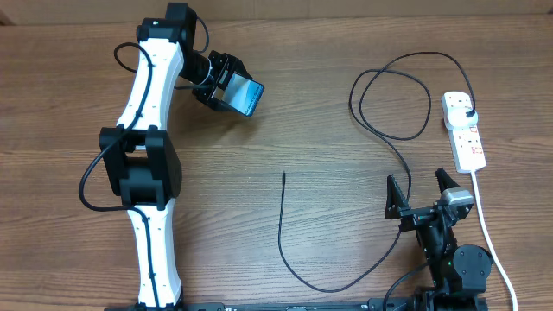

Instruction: Plug charger to phone and switch on socket

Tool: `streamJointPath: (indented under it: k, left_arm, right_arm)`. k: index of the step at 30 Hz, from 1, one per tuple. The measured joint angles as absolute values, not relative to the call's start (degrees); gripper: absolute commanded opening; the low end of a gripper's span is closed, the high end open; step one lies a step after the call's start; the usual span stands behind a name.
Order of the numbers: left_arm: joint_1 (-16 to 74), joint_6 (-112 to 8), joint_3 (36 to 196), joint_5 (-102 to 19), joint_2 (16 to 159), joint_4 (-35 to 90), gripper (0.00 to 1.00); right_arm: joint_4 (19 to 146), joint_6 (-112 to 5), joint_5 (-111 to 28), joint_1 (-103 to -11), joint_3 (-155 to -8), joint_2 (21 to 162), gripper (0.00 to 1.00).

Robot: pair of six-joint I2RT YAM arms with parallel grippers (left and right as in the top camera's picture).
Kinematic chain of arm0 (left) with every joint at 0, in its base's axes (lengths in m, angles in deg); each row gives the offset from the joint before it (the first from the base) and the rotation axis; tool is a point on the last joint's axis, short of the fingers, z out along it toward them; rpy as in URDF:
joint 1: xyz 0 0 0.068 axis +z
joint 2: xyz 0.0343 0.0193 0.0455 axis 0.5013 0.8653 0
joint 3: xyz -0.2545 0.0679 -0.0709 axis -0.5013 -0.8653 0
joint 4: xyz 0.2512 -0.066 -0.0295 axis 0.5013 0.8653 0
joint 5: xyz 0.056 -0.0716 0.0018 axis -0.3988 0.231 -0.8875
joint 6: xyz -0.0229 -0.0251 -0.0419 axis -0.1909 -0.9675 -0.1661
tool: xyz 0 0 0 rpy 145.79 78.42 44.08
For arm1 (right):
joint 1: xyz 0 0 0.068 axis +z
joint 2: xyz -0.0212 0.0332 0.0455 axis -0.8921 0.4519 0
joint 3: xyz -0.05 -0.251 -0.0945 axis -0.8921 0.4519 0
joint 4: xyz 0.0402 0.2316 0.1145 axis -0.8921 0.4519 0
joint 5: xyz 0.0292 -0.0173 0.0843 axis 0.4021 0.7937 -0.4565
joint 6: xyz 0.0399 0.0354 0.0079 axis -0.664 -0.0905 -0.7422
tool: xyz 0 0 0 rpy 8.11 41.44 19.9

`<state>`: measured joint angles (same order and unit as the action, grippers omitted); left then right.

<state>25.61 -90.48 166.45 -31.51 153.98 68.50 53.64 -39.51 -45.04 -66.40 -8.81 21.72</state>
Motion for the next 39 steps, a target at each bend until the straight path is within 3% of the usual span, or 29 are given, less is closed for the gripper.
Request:
streamJointPath:
  k: [8,19,31,39]
  left_arm:
    - [23.3,-87.0,166.5,-33.8,154.0,68.1,0.04]
    - [22.6,-85.9,166.5,-34.1,154.0,66.6,0.04]
    - [22.6,-85.8,166.5,-34.1,154.0,65.6,0.04]
    - [22.6,-85.8,166.5,-34.1,154.0,65.6,0.04]
  right_arm:
    - [53.0,-40.8,-45.0,-66.4,-8.8,21.7,1.0]
    - [51.6,-53.1,-45.2,-66.4,-9.0,21.7,1.0]
    - [62.9,-58.6,-45.5,-66.4,-19.8,22.3,1.0]
    - [68.4,-59.3,-47.3,-66.4,-29.7,32.7,1.0]
